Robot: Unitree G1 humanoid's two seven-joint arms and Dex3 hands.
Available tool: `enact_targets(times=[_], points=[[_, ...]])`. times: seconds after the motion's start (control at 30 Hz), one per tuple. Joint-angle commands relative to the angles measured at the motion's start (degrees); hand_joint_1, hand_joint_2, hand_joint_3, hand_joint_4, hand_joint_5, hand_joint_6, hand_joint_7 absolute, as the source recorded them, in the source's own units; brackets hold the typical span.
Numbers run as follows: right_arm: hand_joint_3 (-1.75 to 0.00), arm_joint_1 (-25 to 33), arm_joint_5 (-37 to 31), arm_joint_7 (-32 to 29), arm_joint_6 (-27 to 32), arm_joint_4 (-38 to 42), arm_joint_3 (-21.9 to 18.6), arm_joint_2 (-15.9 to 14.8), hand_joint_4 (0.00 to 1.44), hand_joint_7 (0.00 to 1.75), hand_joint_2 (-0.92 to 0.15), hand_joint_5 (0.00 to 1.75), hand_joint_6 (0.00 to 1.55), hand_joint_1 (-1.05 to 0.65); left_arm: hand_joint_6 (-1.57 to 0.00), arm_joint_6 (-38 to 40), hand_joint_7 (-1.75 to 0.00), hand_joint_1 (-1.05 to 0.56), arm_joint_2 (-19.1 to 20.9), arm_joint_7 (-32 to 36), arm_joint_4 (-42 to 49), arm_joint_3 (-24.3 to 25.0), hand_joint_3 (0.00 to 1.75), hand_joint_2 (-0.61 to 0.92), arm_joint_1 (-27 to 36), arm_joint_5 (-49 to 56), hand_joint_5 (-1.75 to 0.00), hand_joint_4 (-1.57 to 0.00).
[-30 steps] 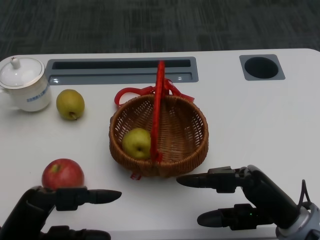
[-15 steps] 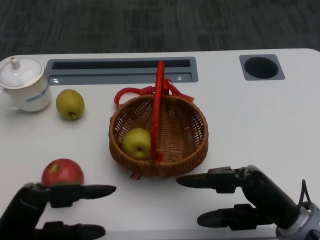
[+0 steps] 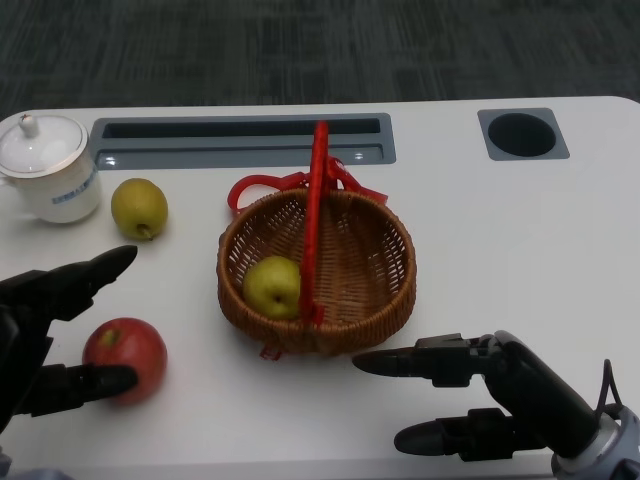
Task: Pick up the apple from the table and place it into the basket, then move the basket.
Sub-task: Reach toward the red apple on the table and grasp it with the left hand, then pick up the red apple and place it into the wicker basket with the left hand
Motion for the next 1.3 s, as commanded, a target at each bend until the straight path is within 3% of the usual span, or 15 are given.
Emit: enact_targets(times=[0.03,0.2,0.37,0.87,1.03,1.2,1.3], points=[[0.0,-0.09,0.48,-0.37,-0.17,0.08,-0.72,-0.61,0.83,0.0,-0.86,0.0,0.74,-0.43,-0.48,4.3,0.0,-0.88,3.19,6.13,5.32,-5.59,0.01,0.62,-2.82,2.98,0.0,-0.65],[0.0,0.08,0.09,-0.71,-0.6,0.02,-0.93,-0.67,0.83,0.0,-0.86,0.0,0.74,-0.43,-0.35,9.95,0.0,-0.93,4.75,7.83,11.63,-13.97,0.0,0.63,-6.29,3.37,0.0,-0.52],[0.0,0.15,-0.21,-1.0,-0.96,-0.05,-1.12,-0.77,0.83,0.0,-0.86,0.0,0.74,-0.44,-0.29,13.68,0.0,-0.98,4.91,5.02,16.35,-19.69,0.0,0.63,-8.91,0.6,0.0,-0.44],[0.0,0.53,-0.87,-1.58,-0.61,-0.71,-1.02,-0.57,0.84,0.0,-0.86,0.0,0.74,-0.44,-0.37,25.12,-0.01,-0.79,3.1,5.8,34.09,-31.5,0.0,0.61,-20.96,-2.52,-0.01,-0.5],[0.0,0.92,-0.85,-1.68,-0.58,-1.08,-0.99,-0.64,0.84,0.0,-0.87,0.0,0.74,-0.45,-0.56,25.83,-0.04,-0.49,2.05,5.65,36.78,-33.3,0.0,0.6,-22.13,-4.91,-0.05,-0.65],[0.0,1.48,-0.81,-1.67,-0.04,-1.77,-0.93,-0.62,0.84,0.0,-0.88,0.0,0.74,-0.45,-1.05,19.74,-0.07,-0.13,2.61,9.07,36.26,-34.47,0.01,0.67,-21.58,-6.77,-0.07,-1.12],[-0.01,1.57,-0.69,-1.53,0.06,-1.98,-0.83,-0.65,0.84,0.0,-0.89,0.0,0.74,-0.45,-1.16,15.38,-0.04,-0.04,3.21,8.33,34.88,-33.84,0.01,0.71,-20.63,-9.33,-0.05,-1.24]])
